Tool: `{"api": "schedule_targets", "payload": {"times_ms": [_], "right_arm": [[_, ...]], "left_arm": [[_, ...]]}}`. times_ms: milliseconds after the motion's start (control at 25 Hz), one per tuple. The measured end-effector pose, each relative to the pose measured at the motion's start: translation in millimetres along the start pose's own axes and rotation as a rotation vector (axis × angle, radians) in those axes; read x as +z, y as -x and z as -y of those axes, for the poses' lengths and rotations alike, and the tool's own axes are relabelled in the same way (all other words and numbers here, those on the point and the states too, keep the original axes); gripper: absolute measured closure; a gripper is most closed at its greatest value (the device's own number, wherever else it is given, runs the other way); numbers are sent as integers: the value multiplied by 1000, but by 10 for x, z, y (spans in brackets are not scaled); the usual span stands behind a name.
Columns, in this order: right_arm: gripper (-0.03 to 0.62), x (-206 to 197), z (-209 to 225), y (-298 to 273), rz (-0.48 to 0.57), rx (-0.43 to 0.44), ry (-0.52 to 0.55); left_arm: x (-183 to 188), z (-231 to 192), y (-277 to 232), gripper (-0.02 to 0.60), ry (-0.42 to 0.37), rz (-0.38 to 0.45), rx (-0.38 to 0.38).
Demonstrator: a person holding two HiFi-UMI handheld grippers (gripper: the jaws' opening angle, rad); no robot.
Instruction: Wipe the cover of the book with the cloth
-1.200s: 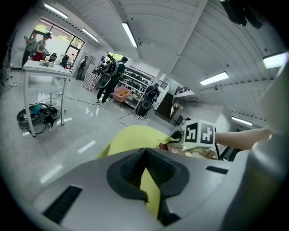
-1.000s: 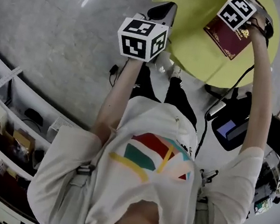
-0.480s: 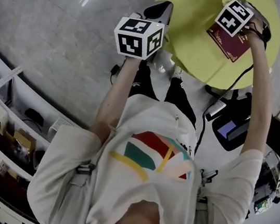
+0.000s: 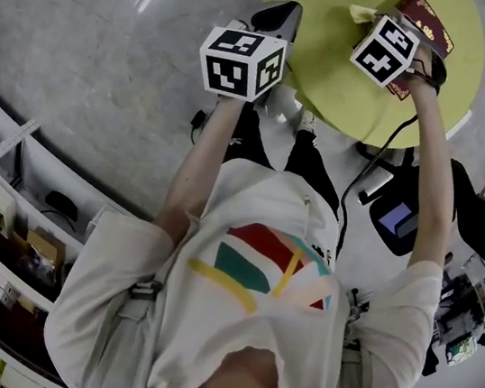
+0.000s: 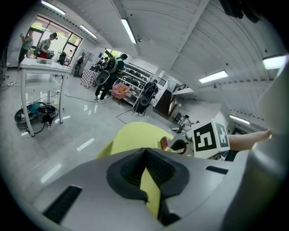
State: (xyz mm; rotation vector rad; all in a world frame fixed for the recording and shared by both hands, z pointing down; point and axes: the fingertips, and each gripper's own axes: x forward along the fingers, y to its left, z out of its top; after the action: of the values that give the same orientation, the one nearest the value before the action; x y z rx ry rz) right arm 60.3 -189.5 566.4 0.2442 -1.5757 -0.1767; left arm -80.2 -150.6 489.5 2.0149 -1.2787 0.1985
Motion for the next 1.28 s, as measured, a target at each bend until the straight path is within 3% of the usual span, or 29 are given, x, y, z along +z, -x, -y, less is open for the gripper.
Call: {"api": "schedule_targets", "payload": {"times_ms": [440, 760, 920, 1080, 1280], "right_arm": [[564, 268, -799, 176, 142, 107, -53], [564, 254, -933, 236, 187, 126, -91], [564, 307, -782, 366, 247, 88, -148], [563, 344, -417, 716, 380, 24, -311], [563, 106, 142, 1527, 583, -196, -594]], "left_arm": [[-123, 128, -108, 566, -8, -41, -23], [-111, 367, -228, 566, -34, -48, -62], [-13, 479, -240, 566, -57, -36, -73], [156, 609, -248, 566, -70, -12, -66], [522, 1165, -176, 566, -155, 49, -147]]}}
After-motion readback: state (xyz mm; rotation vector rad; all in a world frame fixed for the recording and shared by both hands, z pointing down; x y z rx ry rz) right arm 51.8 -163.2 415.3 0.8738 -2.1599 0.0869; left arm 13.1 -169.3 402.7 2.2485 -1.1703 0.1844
